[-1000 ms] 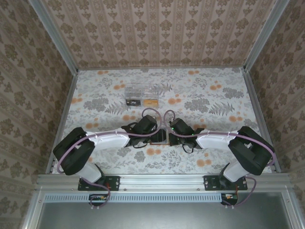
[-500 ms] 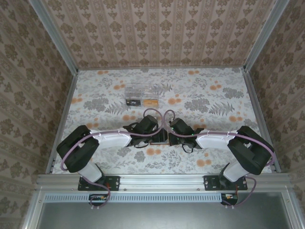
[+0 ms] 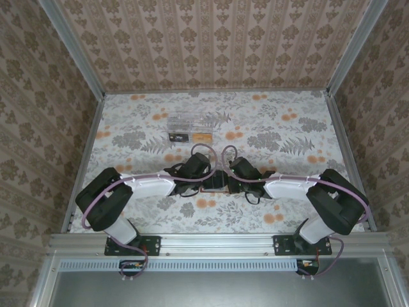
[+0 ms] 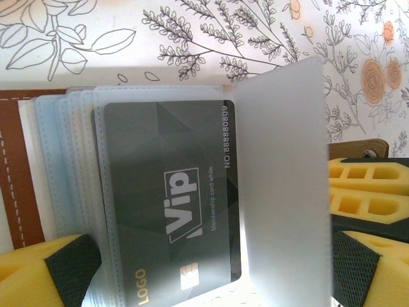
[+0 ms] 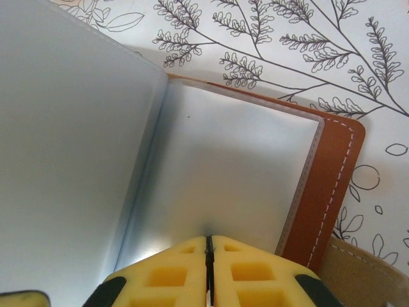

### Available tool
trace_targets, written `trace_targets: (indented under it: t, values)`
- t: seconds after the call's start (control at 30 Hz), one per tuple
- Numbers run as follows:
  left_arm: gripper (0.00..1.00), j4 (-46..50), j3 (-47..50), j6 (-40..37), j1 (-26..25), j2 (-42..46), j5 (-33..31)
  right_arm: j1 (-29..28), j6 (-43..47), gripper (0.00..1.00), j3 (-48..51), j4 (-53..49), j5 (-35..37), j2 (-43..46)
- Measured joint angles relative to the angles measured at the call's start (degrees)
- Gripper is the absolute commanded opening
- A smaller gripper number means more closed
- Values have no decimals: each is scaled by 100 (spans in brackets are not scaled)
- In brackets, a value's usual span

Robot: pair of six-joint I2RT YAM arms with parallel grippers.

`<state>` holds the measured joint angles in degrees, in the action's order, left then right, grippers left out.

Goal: Take the credit cards out of the card holder

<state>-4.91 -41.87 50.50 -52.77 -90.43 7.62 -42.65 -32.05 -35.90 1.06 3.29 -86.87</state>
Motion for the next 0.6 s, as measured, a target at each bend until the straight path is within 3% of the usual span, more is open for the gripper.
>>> trace_targets:
  t: [0.33,0.6]
  values:
    - [99,-387,0,28,-39,-127,378,256,-144,17,391,-149,243,1121]
    - [99,-610,-2,33,-39,-221,490,363,-289,15,520,-238,341,1027]
